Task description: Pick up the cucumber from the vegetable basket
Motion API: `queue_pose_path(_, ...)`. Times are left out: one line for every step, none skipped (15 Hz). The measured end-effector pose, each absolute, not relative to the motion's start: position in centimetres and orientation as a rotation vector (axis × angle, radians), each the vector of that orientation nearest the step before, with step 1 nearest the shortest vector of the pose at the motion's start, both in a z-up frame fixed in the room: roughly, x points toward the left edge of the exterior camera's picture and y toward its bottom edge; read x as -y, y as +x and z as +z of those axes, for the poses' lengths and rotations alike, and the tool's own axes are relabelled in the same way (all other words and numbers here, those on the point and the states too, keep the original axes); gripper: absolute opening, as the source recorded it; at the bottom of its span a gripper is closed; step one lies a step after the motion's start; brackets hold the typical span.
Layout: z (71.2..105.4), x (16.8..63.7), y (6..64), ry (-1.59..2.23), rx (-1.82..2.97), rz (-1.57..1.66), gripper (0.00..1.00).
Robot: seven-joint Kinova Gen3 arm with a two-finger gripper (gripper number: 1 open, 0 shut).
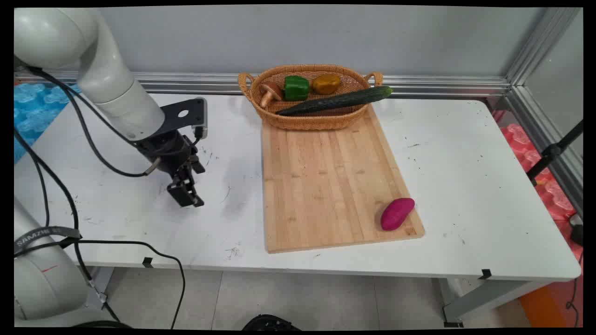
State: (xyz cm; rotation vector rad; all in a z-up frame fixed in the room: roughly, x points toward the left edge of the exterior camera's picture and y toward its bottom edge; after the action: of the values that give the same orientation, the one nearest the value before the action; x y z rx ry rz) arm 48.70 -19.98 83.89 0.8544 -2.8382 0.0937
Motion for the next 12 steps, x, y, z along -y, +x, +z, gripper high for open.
queue_pose_path(83.9,20.4,48.5,0.851,2.833,0.102,1.00)
queue_pose_path(84.0,21.0,48.2,0.842,2.823,0.119,1.00)
queue_pose_path(84.2,21.8,47.8,0.831,2.812,0.138,1.00)
queue_pose_path(84.3,22.8,47.2,0.817,2.800,0.160,1.00)
queue_pose_path(84.6,24.1,46.6,0.802,2.787,0.186,1.00)
queue_pose_path(84.8,25.3,46.0,0.788,2.775,0.212,1.00)
queue_pose_path(85.2,26.8,45.3,0.773,2.758,0.243,1.00)
queue_pose_path(85.6,28.4,44.7,0.760,2.738,0.275,1.00)
queue_pose_path(86.0,29.8,44.2,0.751,2.721,0.303,1.00)
queue_pose_path(86.3,30.8,43.9,0.746,2.708,0.321,1.00)
queue_pose_path(86.6,32.2,43.5,0.736,2.691,0.347,1.00)
queue_pose_path(87.0,33.9,43.0,0.724,2.671,0.376,1.00)
